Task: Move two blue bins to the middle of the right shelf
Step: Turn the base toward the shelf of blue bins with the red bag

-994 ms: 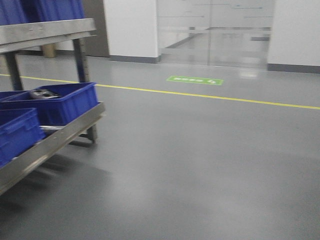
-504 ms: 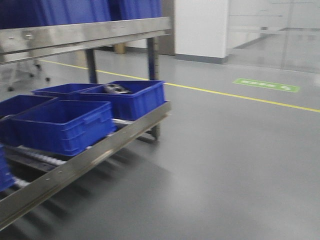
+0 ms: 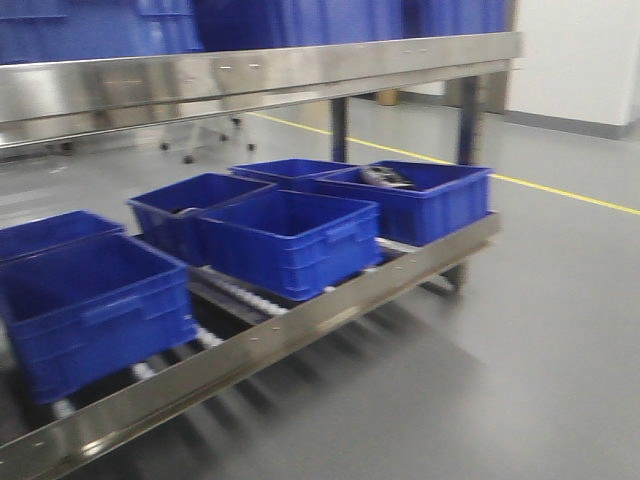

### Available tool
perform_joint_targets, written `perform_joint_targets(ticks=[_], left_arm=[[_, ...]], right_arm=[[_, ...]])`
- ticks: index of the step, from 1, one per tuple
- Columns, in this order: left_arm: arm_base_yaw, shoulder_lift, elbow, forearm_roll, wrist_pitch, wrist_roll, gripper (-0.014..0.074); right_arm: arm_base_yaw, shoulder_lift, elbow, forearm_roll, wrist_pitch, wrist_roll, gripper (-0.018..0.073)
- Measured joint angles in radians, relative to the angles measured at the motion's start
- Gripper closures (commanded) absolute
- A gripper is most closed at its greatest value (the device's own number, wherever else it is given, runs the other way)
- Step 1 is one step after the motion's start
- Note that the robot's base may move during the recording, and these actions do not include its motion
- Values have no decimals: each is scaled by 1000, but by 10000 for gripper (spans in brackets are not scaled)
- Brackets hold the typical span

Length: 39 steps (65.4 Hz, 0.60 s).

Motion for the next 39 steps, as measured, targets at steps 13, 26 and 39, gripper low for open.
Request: perform_joint_targets(ticks=[13,26,39], left_arm=[[0,0,0,0,0,0,707],[0,0,0,0,0,0,707],[0,0,0,0,0,0,707]], right_arm=[[0,0,0,0,-2,0,712],[0,0,0,0,-3,0,712],[0,0,0,0,-3,0,712]])
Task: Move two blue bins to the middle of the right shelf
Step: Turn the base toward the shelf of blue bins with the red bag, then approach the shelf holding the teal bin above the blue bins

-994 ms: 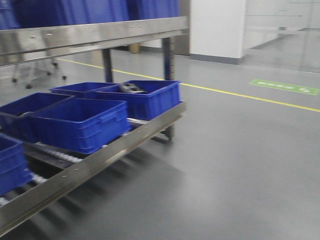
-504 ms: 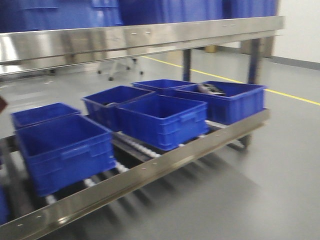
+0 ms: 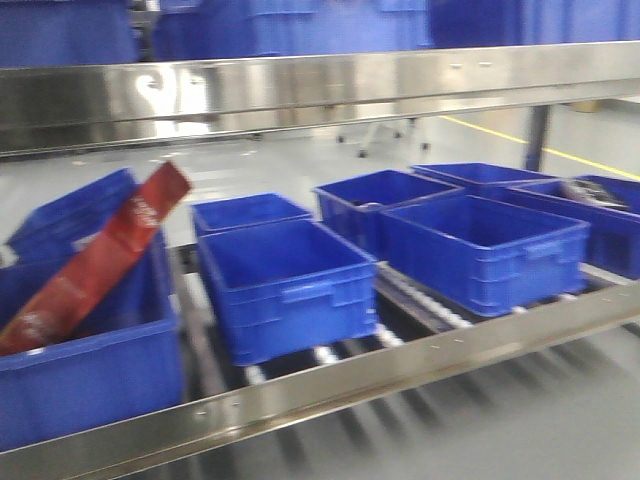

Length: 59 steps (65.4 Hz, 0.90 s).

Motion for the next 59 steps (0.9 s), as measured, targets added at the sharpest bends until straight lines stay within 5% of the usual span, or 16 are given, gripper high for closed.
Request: perform_joint_targets(ticks=[59], left_arm=[[0,0,0,0,0,0,707]], right_arm=[[0,0,0,0,0,0,712]])
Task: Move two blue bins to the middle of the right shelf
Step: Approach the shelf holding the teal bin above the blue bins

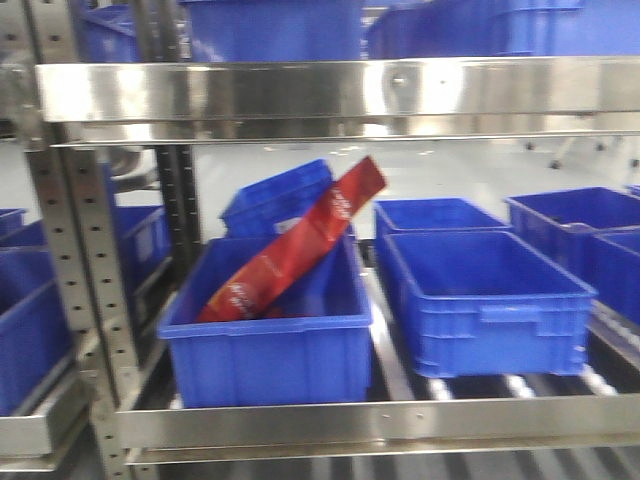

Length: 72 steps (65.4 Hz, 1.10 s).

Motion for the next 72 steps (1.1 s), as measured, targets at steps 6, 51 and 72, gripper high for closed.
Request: perform_joint_targets(ticks=[6,51,72], left_arm=[[0,0,0,0,0,0,707],[0,0,0,0,0,0,707],[0,0,0,0,0,0,707]], right_arm=[[0,0,0,0,-2,0,712],[0,0,0,0,-2,0,712],[0,0,0,0,-2,-2,712]])
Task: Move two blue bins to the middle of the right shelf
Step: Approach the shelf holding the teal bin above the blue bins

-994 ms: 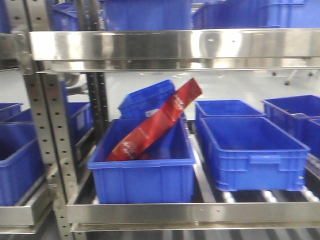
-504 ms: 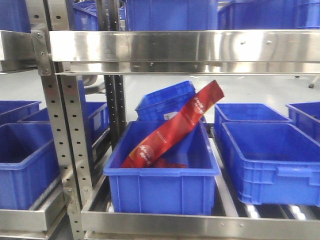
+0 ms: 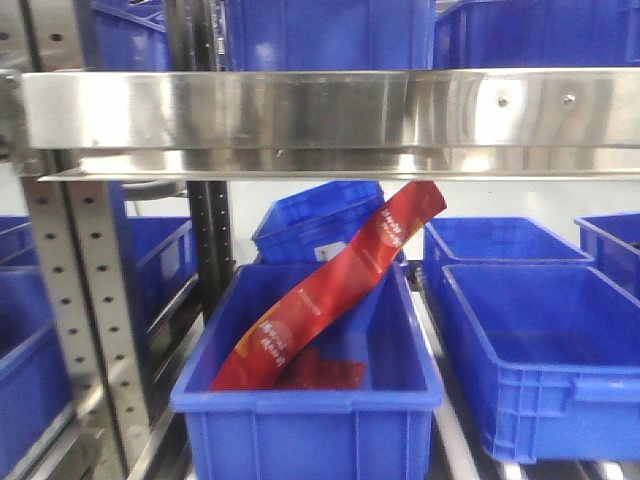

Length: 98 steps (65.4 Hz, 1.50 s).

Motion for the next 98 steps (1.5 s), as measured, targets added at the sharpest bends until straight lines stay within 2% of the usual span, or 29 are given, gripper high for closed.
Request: perform_joint_targets(ticks=[98], left_arm=[[0,0,0,0,0,0,707]], right_arm=[[0,0,0,0,0,0,712]])
